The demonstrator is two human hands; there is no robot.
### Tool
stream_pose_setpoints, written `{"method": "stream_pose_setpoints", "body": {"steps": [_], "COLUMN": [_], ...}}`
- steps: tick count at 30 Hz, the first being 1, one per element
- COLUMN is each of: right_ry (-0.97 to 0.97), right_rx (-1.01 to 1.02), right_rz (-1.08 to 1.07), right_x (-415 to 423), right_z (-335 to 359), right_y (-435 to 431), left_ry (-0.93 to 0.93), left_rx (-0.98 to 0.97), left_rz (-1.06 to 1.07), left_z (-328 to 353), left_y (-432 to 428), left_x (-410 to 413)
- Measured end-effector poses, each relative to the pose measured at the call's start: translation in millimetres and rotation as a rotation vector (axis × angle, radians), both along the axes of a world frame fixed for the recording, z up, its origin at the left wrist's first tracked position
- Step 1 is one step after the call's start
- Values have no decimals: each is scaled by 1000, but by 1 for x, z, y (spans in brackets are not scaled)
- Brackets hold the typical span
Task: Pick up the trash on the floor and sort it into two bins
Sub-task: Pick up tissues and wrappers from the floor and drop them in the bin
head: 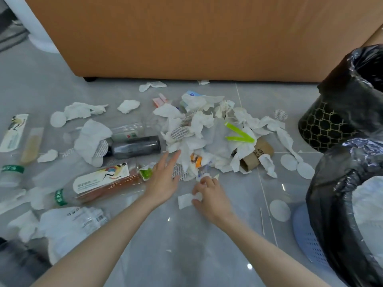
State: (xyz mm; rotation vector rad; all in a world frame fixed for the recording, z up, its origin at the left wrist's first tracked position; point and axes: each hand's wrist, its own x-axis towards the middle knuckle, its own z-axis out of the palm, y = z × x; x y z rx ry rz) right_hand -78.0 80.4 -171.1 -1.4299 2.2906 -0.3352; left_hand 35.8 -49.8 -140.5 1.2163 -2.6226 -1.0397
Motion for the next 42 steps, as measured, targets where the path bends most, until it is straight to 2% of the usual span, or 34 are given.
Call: {"method": "stream_pose_setpoints", "body": {"steps": [3,10,13,18,22,24,27,30,34,37,42], "right_ry": [-47,-218,-246,-239,-238,-219,-142,5,131,244,269], "right_rx": [-64,-25,-37,58,-42,-183,-290,-117,99,111,140], "right_rz": [-27,-209,-256,-184,-283,-296,-151,-16,37,41,13], "right_x": [2,-8,-11,-16,-19,-23,-33,-40,-40,-36,-32], "right_z": [-5,-3,1,0,14,27,39,34,17,9,5], "right_y": [17,45,50,50,37,23,-3,-23,-29,-26,-19], "left_ry": [-9,-132,-131,-141,-90,-79,-119,-82,-33,19,75], "left_rx": [-15,-40,-36,-109,-136,-146,-156,-128,-114,-90,-75], "left_rz": [-74,-168,-123,-53,-40,-63,-70,-64,-29,17,85], "left_z": [4,-14,-22,-25,-27,-27,-24,-25,-26,-25,-18], "left_y": [-3,3,14,25,32,33,35,37,31,25,20], "left_x": [-21,-36,-23,-7,5,9,12,16,24,27,27]}}
